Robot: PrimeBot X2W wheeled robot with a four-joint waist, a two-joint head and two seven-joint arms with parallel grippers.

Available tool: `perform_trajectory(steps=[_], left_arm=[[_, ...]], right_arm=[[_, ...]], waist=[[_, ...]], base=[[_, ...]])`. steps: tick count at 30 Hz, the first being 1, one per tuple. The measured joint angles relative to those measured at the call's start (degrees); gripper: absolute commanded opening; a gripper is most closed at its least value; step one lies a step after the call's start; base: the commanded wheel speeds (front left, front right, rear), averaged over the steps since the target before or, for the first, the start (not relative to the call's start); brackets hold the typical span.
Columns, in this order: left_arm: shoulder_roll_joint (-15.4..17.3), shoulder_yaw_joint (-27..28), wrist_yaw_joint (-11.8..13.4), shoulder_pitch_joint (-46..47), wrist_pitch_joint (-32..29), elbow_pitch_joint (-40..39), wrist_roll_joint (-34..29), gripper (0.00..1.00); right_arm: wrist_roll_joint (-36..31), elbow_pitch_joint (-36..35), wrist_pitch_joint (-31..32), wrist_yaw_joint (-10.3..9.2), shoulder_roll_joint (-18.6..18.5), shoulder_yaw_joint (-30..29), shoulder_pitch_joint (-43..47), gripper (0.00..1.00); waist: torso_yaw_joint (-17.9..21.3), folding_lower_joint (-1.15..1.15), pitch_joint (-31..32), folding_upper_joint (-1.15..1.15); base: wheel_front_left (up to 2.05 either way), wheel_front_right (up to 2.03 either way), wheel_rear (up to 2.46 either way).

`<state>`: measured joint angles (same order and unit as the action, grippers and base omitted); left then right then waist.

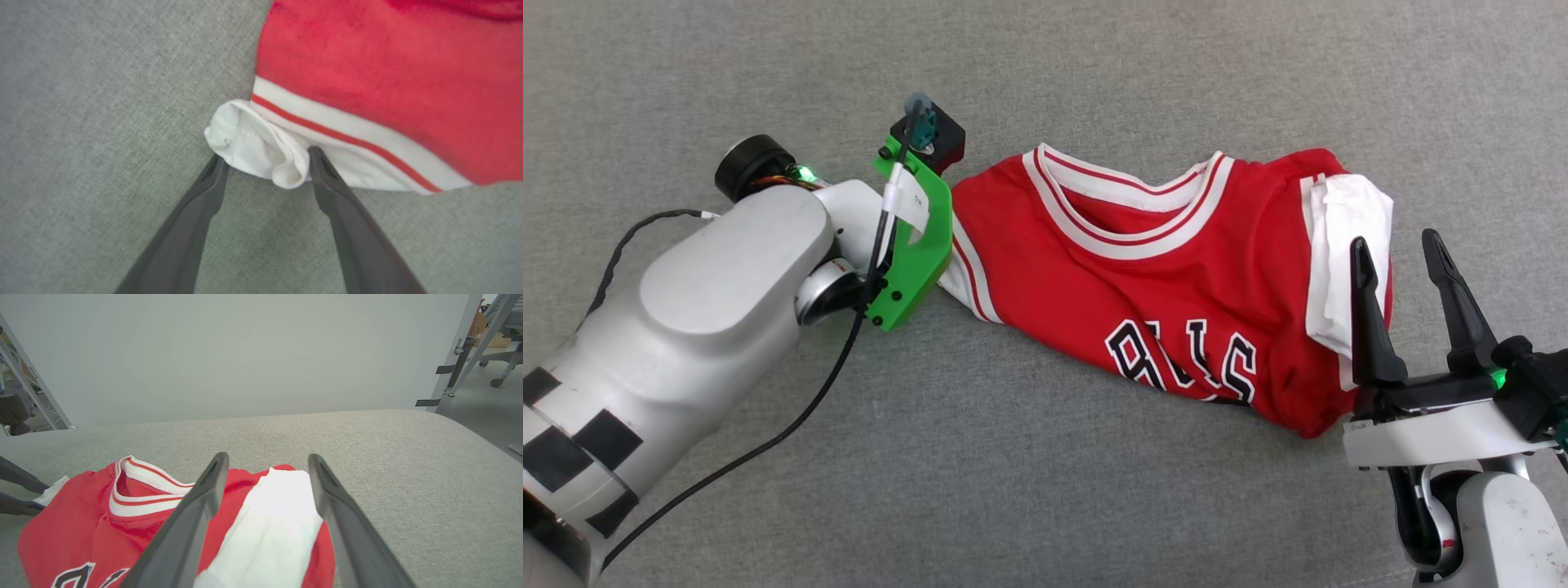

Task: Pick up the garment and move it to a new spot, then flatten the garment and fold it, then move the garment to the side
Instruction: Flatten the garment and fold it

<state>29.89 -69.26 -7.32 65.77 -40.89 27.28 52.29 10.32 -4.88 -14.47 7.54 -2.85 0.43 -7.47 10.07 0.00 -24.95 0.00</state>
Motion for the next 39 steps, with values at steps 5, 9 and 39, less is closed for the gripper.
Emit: perform_trajectory(steps=[5, 9, 39], left_arm=[[0.75, -0.67, -0.02, 0.35, 3.91, -0.54, 1.34, 0.0], [0.38, -0.96, -0.02, -0.49, 12.85, -1.21, 1.65, 0.0], [14.24, 5.99, 11.46, -24.05, 32.89, -1.62, 13.45, 1.0]], right_arm=[[-0.01, 0.23, 0.0, 0.0, -0.01, -0.75, -0.01, 1.0], [-0.11, 0.36, 0.0, 0.0, 0.0, -1.22, 0.25, 1.0], [-1.81, 0.29, 0.0, 0.0, 0.02, -3.19, 4.35, 1.0]], waist=[[0.65, 0.0, -0.85, 0.0], [0.26, 0.01, 0.19, 0.0], [-5.49, 0.0, 7.9, 0.0]], base=[[0.0, 0.0, 0.0], [0.0, 0.0, 0.0], [0.0, 0.0, 0.0]])
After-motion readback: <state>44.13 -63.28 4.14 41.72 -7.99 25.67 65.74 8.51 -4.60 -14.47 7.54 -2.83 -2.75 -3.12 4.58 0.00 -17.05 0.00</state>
